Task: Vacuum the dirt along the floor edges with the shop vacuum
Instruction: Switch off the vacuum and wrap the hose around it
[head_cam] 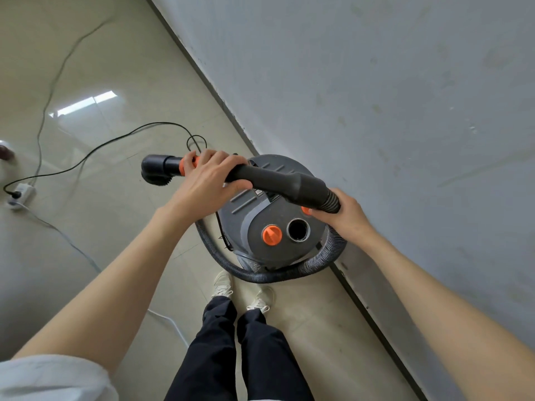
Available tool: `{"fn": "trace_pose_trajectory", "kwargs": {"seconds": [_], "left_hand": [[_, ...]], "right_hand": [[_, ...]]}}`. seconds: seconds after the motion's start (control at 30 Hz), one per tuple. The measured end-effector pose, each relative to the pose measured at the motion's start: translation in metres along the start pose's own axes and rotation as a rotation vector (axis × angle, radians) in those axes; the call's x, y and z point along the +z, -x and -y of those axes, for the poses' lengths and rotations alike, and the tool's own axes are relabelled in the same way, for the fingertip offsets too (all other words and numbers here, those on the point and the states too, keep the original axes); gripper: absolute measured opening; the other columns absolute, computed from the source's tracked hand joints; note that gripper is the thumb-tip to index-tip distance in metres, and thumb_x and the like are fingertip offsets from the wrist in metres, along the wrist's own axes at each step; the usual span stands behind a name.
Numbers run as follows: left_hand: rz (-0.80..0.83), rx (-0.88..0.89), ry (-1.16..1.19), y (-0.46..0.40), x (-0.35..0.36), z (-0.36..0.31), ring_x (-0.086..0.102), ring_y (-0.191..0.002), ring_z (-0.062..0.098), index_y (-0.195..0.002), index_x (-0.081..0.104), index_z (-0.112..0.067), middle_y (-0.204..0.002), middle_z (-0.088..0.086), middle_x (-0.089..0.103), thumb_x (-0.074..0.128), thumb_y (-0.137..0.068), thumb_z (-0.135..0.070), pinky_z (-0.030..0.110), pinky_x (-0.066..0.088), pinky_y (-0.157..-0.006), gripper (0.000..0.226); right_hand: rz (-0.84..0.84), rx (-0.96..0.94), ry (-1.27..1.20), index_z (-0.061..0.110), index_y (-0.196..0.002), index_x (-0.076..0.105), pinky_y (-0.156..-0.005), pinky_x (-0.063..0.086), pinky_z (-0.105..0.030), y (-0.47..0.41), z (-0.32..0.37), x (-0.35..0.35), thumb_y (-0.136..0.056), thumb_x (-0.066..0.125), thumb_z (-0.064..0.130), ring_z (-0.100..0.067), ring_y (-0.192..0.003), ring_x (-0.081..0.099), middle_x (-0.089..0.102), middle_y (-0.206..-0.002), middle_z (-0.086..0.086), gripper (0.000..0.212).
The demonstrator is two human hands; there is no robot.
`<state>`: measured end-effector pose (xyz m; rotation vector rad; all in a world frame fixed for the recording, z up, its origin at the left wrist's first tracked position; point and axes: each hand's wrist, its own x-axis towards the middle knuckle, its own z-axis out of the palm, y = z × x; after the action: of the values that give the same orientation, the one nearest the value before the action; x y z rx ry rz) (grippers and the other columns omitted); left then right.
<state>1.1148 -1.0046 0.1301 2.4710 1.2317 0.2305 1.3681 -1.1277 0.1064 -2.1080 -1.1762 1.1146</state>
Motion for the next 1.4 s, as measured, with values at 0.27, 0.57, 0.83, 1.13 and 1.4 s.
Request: {"fn": "trace_pose_trajectory", "kwargs": {"seconds": [0.27, 0.57, 0.83, 1.13, 1.4], "left_hand": [[0.011, 0.092, 0.159, -0.004, -0.023, -0.016, 0.052, -0.087, 0.021, -0.120, 0.052, -0.019, -0.101, 0.003, 0.060, 0.045, -0.076, -0.066, 0.032, 0.039, -0.075, 0.065], [-0.200, 0.019, 0.110, -0.007, -0.080, -0.016, 0.055, -0.092, 0.029, -0.118, 0.055, -0.012, -0.104, 0.009, 0.062, 0.062, -0.082, -0.053, 0.040, 0.042, -0.078, 0.055], [-0.229, -0.123, 0.132, 0.007, -0.099, -0.005, 0.049, -0.089, 0.020, -0.119, 0.053, -0.018, -0.100, 0.001, 0.058, 0.063, -0.084, -0.045, 0.034, 0.040, -0.077, 0.045], [-0.221, -0.189, 0.267, 0.017, -0.114, -0.016, 0.051, -0.080, 0.021, -0.127, 0.048, -0.015, -0.093, 0.001, 0.054, 0.059, -0.091, -0.030, 0.028, 0.035, -0.070, 0.041], [-0.175, -0.205, 0.300, 0.020, -0.108, -0.008, 0.053, -0.077, 0.023, -0.125, 0.049, -0.016, -0.088, 0.001, 0.055, 0.064, -0.087, -0.033, 0.030, 0.042, -0.063, 0.045]], "right_hand": [[0.062, -0.184, 0.057, 0.021, -0.073, 0.056, -0.062, 0.042, -0.027, 0.009, 0.079, -0.037, -0.070, 0.083, 0.027, -0.010, -0.061, 0.053, 0.056, -0.065, 0.006, 0.028], [0.035, -0.067, -0.177, 0.010, -0.089, 0.059, -0.073, 0.051, -0.033, 0.025, 0.062, -0.046, -0.079, 0.077, 0.019, -0.015, -0.071, 0.062, 0.064, -0.078, -0.003, 0.022], [-0.168, 0.024, -0.164, 0.000, -0.090, 0.058, -0.061, 0.046, -0.029, 0.029, 0.045, -0.016, -0.082, 0.068, 0.015, -0.016, -0.064, 0.055, 0.060, -0.075, -0.008, 0.020], [-0.241, -0.109, -0.062, 0.015, -0.075, 0.052, -0.058, 0.051, -0.032, 0.026, 0.105, -0.065, -0.077, 0.069, 0.015, -0.018, -0.051, 0.056, 0.060, -0.062, -0.003, 0.017], [-0.188, -0.094, 0.115, 0.019, -0.078, 0.052, -0.073, 0.055, -0.038, 0.012, 0.117, -0.078, -0.078, 0.070, 0.026, -0.022, -0.064, 0.063, 0.063, -0.069, -0.003, 0.019]]}}
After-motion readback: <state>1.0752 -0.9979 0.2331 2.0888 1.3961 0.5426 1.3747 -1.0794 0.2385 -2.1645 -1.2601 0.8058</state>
